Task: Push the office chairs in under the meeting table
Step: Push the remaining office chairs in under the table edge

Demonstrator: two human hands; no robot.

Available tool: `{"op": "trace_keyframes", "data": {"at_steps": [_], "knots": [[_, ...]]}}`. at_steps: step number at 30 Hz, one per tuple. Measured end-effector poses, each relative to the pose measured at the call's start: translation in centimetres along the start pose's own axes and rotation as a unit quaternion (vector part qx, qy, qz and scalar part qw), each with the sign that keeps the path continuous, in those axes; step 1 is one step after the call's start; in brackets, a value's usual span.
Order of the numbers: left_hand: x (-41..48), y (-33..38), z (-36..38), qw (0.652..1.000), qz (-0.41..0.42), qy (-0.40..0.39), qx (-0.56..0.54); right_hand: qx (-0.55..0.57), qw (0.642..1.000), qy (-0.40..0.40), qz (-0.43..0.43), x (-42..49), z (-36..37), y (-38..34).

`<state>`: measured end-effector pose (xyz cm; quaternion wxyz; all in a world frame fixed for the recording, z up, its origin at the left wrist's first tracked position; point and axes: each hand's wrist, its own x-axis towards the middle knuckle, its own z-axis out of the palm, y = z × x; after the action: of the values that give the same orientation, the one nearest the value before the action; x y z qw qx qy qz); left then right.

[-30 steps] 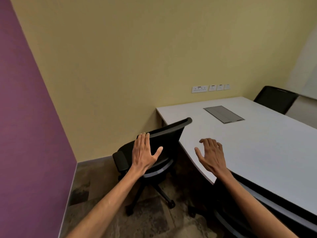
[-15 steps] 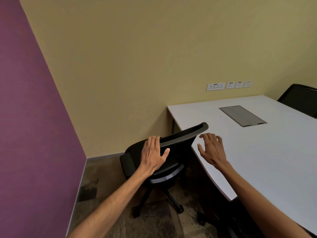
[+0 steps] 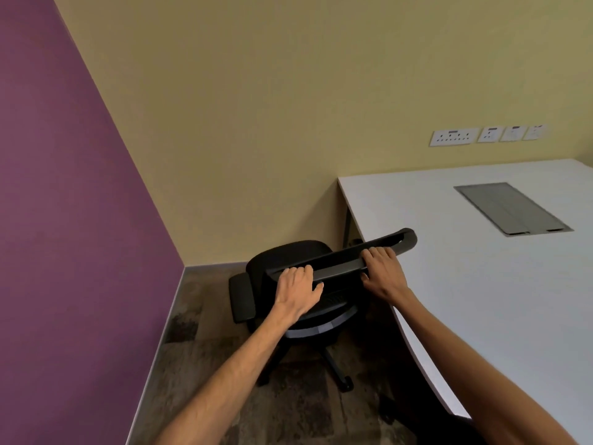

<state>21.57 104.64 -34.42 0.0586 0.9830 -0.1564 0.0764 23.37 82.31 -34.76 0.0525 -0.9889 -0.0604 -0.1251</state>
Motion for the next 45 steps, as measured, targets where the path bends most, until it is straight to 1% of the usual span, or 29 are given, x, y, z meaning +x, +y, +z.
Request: {"op": "trace_keyframes", "data": {"at_steps": [3, 7, 9, 11, 16, 21, 24, 29, 36, 45], "knots": [[1.2, -0.7, 0.3, 0.999, 0.006, -0.037, 0.027, -0.007, 0.999, -0.04, -0.023, 2.0, 0.9, 0.2], [2.6, -1.9, 0.6, 0.998, 0.017, -0.042, 0.047, -0.061, 0.987, -0.131, -0.075, 4.9, 0.0, 0.6], [3.1, -2.6, 0.8, 0.998, 0.016, -0.044, 0.047, -0.06, 0.983, -0.149, -0.093, 5.8, -0.1, 0.8], [3.6, -3.6, 0.7, 0.998, 0.016, -0.043, 0.048, -0.049, 0.982, -0.156, -0.091, 6.2, -0.1, 1.0], [4.6, -6.2, 0.6, 0.997, 0.004, -0.061, 0.051, -0.033, 0.986, -0.155, -0.058, 6.7, -0.3, 0.8], [6.1, -9.5, 0.0, 0.996, -0.009, -0.063, 0.066, -0.04, 0.989, -0.14, -0.033, 7.1, 0.5, -2.9], [6.8, -11.5, -0.2, 0.996, -0.003, -0.064, 0.063, -0.048, 0.991, -0.127, 0.001, 6.6, 0.9, -5.2], [7.0, -15.4, 0.0, 0.994, 0.054, -0.074, 0.064, -0.065, 0.988, -0.125, 0.06, 5.6, 1.4, -9.7], [8.9, -21.0, -1.0, 0.985, 0.138, -0.083, 0.059, -0.059, 0.979, -0.129, 0.144, 5.4, 1.3, -15.8], [14.0, -23.5, -0.2, 0.973, 0.216, -0.072, 0.046, -0.072, 0.968, -0.115, 0.211, 7.6, 2.2, -18.0]]}}
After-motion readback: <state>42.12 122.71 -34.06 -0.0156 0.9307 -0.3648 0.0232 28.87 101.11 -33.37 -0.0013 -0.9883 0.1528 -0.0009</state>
